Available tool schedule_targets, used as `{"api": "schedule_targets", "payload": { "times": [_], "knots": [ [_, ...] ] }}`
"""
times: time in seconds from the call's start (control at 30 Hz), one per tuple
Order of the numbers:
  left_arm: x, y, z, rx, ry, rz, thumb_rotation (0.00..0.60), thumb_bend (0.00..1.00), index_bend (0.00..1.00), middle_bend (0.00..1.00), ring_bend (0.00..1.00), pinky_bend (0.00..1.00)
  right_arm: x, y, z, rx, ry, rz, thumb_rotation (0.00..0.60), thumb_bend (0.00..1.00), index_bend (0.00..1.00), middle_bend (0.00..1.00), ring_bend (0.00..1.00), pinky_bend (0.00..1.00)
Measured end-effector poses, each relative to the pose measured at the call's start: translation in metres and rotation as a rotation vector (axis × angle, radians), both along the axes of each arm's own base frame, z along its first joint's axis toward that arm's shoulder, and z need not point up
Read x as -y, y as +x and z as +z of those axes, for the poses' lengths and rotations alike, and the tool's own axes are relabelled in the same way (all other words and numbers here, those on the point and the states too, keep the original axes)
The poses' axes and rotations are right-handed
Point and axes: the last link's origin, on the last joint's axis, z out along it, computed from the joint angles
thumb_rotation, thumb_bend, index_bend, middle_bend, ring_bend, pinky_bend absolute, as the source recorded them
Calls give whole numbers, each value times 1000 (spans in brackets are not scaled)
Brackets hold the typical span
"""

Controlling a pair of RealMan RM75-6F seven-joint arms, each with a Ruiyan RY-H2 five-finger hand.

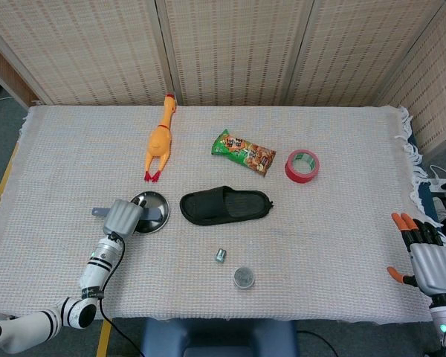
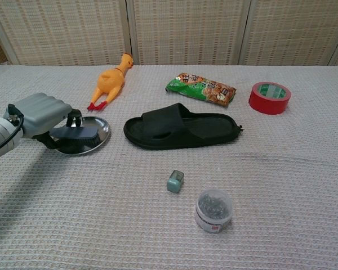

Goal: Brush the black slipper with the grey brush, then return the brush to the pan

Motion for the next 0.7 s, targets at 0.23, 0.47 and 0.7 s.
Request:
{"api": "schedule_targets", "payload": {
  "times": [0.23,0.47,0.7],
  "knots": [
    [2,2,1,53,9,-17,600,410,609,707,661,971,0,1,0,3,0,0,600,88,0,0,0,0],
    [4,-2,7,96,49,-37,600,464,679,790,666,983,0,1,1,5,-5,5,600,88,0,0,0,0],
    [8,10,10,137,53,-54,600,475,685,799,670,987,11,-4,-5,-19,-14,36,600,105,0,0,0,0]
  ]
}}
